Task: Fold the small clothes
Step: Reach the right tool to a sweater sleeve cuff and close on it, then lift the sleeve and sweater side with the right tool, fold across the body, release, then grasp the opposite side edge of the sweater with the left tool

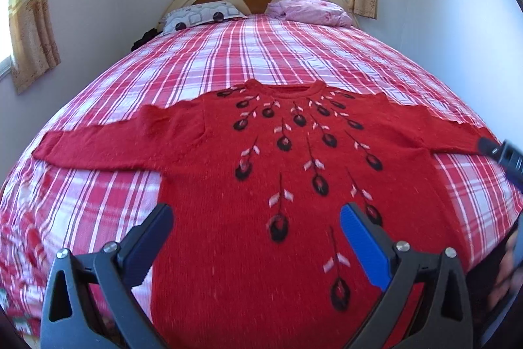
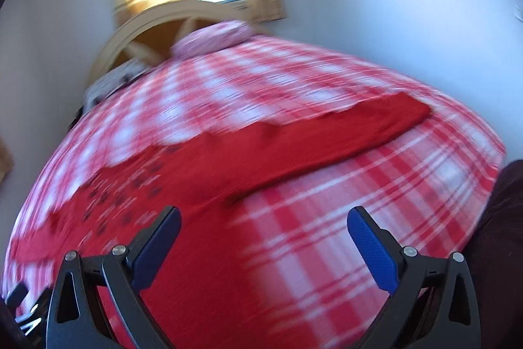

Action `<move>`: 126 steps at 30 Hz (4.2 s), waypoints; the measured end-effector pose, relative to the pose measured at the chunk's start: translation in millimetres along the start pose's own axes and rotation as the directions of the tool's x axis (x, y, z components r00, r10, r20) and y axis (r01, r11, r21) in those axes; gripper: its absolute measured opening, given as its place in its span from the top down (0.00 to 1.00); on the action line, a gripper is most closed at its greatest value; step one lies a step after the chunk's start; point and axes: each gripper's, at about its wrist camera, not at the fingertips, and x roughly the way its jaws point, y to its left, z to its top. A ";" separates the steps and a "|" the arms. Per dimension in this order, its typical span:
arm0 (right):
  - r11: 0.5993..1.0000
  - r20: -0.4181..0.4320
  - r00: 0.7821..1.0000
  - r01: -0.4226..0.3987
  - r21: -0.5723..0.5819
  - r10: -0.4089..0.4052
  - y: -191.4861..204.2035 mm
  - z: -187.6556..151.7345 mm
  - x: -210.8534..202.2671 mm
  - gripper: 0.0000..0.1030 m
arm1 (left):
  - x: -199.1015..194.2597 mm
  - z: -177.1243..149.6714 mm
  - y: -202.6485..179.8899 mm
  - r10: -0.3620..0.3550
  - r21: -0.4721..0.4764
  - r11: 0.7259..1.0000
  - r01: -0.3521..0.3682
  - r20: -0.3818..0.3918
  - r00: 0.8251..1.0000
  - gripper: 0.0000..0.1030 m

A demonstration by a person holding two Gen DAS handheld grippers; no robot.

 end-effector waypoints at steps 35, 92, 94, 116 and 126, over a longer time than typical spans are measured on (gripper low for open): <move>0.937 -0.188 0.930 0.337 0.092 -0.316 -219.0 135.3 171.6 0.94 | 73.8 52.8 -9.3 -0.021 0.007 1.000 0.022 -0.075 0.997 0.00; 0.598 -0.443 0.639 -0.761 -0.250 0.628 279.1 -35.9 90.9 0.45 | 77.8 25.5 172.9 0.122 -0.347 0.927 -0.141 -0.076 0.990 0.00; 0.652 -0.368 0.715 -0.696 -0.301 0.594 255.4 -20.4 85.8 0.45 | 84.5 39.4 165.3 0.054 -0.323 0.944 -0.072 -0.065 0.996 0.00; 0.889 -0.170 0.894 -0.438 -0.135 0.415 90.6 -6.2 80.3 0.45 | 191.5 102.3 85.2 -0.285 -0.100 0.958 0.271 -0.185 0.940 0.89; 0.925 -0.116 0.921 -0.377 -0.035 0.371 54.5 5.4 86.8 0.45 | 168.3 96.4 128.3 -0.192 -0.274 0.946 0.172 -0.048 0.980 0.91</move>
